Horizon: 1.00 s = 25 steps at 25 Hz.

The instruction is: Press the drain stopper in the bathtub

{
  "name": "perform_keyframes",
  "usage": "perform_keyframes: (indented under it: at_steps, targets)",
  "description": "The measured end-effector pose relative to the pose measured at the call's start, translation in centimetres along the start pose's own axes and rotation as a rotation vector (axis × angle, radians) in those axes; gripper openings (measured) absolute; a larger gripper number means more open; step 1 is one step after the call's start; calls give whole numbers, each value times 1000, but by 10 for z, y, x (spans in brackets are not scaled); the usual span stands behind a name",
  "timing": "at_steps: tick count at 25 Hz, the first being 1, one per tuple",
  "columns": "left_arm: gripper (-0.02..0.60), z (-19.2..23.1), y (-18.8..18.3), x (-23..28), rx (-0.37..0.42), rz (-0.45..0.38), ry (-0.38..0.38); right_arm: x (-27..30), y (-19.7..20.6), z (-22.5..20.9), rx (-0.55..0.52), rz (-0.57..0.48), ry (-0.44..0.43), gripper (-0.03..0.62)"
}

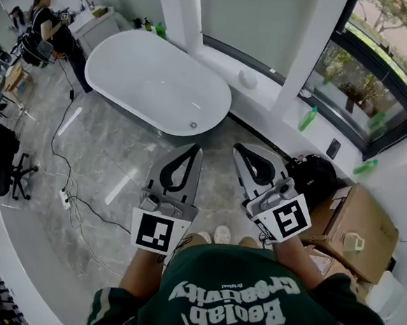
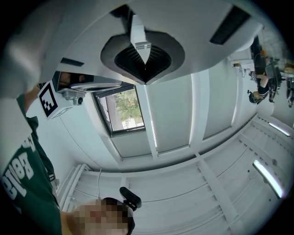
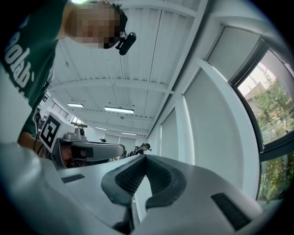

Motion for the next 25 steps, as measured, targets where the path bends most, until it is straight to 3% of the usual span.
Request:
perform_keyframes:
  at_steps: [25]
  targets:
    - [5,-23,18,25,7,24,-51,-20,27,-21,45,-11,-31,11]
Point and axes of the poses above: the fingertips, and each gripper's own axes: x forward along the fingers, z to its left, y out of its underside, the point moved 4 cm from there along -x, backward along the fingers, and after that the axes turned 15 degrees about -x, right-handed, at the moved point
